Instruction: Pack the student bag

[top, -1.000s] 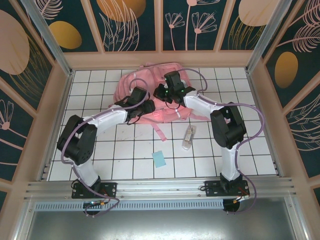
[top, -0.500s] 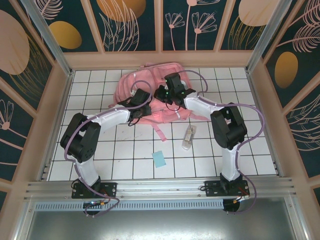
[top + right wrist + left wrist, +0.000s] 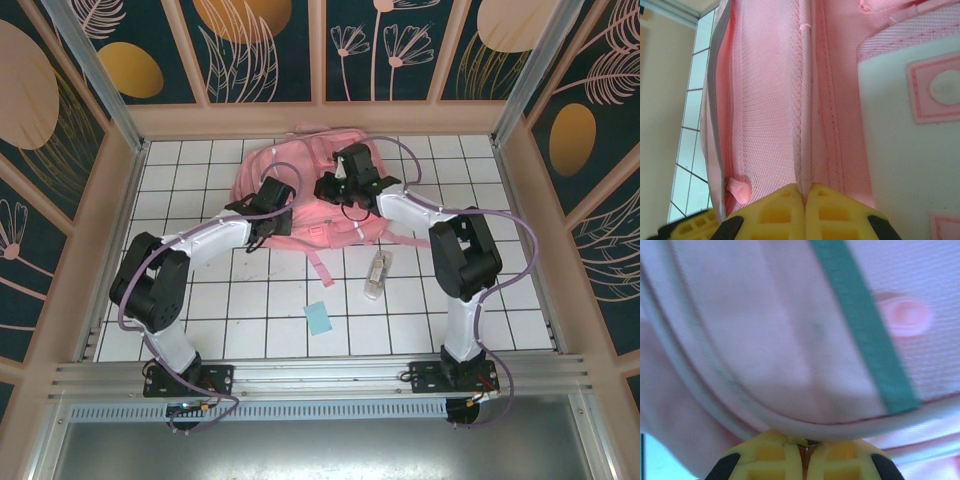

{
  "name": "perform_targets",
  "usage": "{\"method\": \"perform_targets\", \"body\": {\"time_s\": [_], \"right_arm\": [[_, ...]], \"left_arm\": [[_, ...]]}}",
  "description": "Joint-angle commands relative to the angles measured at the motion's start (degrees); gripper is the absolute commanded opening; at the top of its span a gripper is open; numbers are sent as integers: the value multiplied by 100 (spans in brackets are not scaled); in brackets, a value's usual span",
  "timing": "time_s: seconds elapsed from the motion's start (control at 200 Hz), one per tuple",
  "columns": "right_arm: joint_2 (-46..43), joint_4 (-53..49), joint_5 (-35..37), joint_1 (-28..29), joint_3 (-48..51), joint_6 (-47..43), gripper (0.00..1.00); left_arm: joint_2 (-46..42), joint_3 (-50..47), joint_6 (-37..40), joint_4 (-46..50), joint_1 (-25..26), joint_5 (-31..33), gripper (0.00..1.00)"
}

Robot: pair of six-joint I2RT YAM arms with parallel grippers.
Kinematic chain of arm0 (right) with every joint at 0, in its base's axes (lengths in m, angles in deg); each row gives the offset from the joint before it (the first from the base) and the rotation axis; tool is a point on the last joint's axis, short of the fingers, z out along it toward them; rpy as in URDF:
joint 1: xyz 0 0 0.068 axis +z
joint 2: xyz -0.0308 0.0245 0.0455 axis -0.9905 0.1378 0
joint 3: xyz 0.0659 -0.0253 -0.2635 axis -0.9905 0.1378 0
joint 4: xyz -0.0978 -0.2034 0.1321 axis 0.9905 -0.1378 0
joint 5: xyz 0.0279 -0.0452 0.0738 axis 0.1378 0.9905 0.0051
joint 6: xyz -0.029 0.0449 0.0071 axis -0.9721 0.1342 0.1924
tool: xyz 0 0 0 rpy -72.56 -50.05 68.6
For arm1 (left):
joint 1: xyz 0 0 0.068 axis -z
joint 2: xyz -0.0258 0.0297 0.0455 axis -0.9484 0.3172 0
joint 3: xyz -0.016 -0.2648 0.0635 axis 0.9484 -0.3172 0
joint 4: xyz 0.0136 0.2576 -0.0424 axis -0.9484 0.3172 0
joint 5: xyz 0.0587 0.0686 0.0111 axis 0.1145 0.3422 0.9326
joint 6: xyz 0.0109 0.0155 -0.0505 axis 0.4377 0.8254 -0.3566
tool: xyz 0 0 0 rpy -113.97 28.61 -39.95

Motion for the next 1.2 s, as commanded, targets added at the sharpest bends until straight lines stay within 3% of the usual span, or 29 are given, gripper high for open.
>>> {"method": "perform_targets", "body": {"time_s": [0.0,0.23,0.415,0.55,0.67,0.725,0.901,1.041,1.196], "right_arm": [[-383,178,-14,-254,-522,-792,0],[-168,-156,121,-311,-832,-1286,0],[441,-233,322,-465,-1442,-1226,0],[1065,-292,187,-498,-2264,-1086,0],[1593,-413,-136,-498,-3028,-883,0],[1752,-532,-238,-482,-3300,-769,0],[1428,-769,48,-487,-2992,-403,28],[481,-308,176,-495,-1556,-30,35],[-338,213,-5,-499,-139,424,37]], "left_arm": [[-6,82,556,1148,-286,403,0],[-44,414,542,1399,-769,576,0],[-376,386,694,1303,-496,-1666,0],[-308,507,607,1424,186,-2642,0],[-240,521,153,1053,498,-3378,0],[-63,580,-71,823,544,-3450,0],[471,1208,-397,516,542,-2881,0],[828,1661,-452,441,541,-2611,0],[971,1759,-413,406,541,-2722,0]]}}
